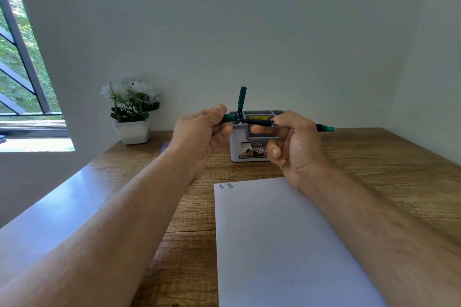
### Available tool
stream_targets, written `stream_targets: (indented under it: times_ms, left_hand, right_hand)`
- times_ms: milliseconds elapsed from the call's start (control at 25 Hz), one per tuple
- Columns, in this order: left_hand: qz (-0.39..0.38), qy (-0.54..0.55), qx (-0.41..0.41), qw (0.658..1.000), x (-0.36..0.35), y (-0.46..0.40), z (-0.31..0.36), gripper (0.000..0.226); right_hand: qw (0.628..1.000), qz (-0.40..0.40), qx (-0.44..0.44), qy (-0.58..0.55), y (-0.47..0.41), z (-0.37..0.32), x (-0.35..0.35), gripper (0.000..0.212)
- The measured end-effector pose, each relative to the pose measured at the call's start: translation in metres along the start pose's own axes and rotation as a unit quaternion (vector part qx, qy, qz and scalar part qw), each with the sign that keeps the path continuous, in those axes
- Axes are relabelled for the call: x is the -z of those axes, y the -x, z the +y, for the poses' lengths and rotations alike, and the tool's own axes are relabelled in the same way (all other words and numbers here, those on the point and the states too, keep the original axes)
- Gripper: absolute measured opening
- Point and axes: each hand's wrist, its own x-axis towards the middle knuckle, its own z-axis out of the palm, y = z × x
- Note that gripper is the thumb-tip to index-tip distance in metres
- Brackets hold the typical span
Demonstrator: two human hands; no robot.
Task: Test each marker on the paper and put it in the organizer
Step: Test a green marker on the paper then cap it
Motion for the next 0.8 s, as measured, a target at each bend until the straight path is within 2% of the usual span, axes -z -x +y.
stream_targets:
  times_ms: [120,280,520,600,720,800]
  left_hand:
    - [-0.012,-0.009,-0.004,1.0,0.0,-0.001,-0.004,0.011]
    - [-0.032,-0.077,-0.032,0.996,-0.002,-0.001,-0.012,0.008]
    - [-0.039,-0.077,-0.039,0.996,-0.002,0.0,-0.013,0.005]
    - [-0.04,-0.065,-0.038,0.996,-0.004,0.002,-0.015,0.015]
    - [-0.01,0.014,-0.025,1.0,-0.003,0.001,-0.014,0.048]
    - [0.004,0.038,-0.028,0.999,-0.001,0.0,-0.013,0.049]
  right_hand:
    - [1.0,0.01,0.0,0.003,-0.003,0.001,0.002,0.018]
    - [0.999,0.026,-0.01,0.029,-0.004,0.004,0.001,0.031]
    - [0.996,0.05,0.027,0.067,-0.004,0.003,-0.002,0.004]
    - [0.996,0.047,0.036,0.069,-0.003,0.003,-0.003,0.005]
    - [0.998,0.016,0.034,0.048,-0.001,0.0,-0.003,0.018]
    - [0.998,0.008,0.032,0.051,0.001,-0.001,-0.006,0.024]
